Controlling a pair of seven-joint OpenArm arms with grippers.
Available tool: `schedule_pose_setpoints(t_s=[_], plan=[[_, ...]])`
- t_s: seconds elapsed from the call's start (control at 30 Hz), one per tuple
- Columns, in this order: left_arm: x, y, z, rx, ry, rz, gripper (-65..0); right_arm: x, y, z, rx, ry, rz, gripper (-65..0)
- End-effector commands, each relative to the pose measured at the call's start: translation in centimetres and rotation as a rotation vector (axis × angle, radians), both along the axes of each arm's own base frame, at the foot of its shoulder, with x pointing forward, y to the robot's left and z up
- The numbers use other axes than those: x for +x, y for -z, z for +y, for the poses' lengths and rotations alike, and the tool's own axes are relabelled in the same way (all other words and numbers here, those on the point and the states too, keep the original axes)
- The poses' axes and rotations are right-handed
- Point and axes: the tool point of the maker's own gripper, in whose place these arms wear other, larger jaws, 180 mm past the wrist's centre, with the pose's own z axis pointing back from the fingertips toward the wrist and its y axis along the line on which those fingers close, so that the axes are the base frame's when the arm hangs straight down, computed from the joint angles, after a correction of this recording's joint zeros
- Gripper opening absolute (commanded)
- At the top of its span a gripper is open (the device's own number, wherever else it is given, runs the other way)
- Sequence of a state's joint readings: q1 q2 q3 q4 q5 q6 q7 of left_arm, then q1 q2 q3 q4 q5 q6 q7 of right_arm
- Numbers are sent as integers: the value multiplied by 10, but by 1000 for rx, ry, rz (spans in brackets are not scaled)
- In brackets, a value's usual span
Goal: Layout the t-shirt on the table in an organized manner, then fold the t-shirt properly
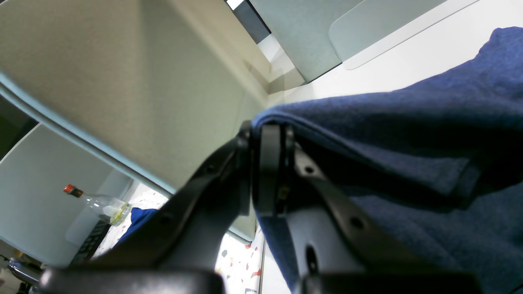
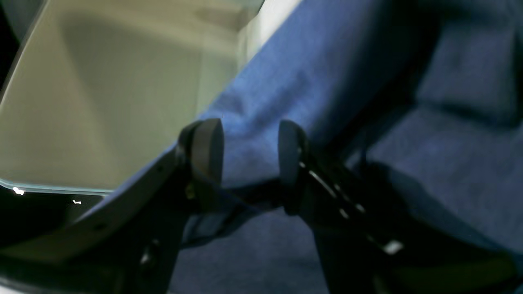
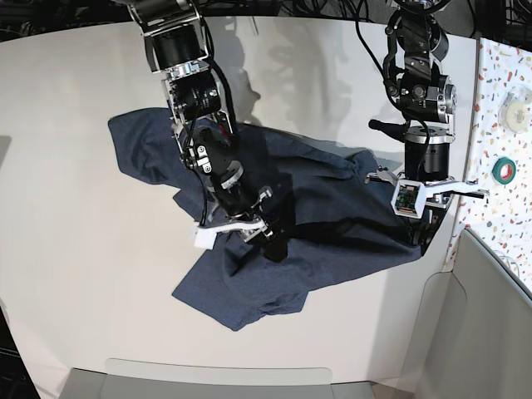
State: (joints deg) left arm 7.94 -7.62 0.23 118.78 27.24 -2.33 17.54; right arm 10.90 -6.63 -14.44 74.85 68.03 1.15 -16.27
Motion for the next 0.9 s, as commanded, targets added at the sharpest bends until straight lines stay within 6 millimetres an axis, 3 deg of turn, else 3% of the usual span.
schedule_pose_setpoints(t_s=[0.0, 0.17, 0.3, 0.57, 0.87], plan=[[0, -19, 1, 8, -1, -66, -650, 8, -13, 3, 47, 2, -39, -423], [0, -19, 3, 11, -7, -66, -650, 1, 20, 11, 79, -18, 37, -423], [0, -19, 3, 11, -7, -66, -650, -2, 29, 22, 108, -31, 53, -423], [0, -18, 3, 10, -7, -62, -650, 17, 17, 27, 107, -58, -1, -423], [-3, -20, 16, 15, -42, -70, -650, 40, -16, 27, 105, -61, -76, -423]])
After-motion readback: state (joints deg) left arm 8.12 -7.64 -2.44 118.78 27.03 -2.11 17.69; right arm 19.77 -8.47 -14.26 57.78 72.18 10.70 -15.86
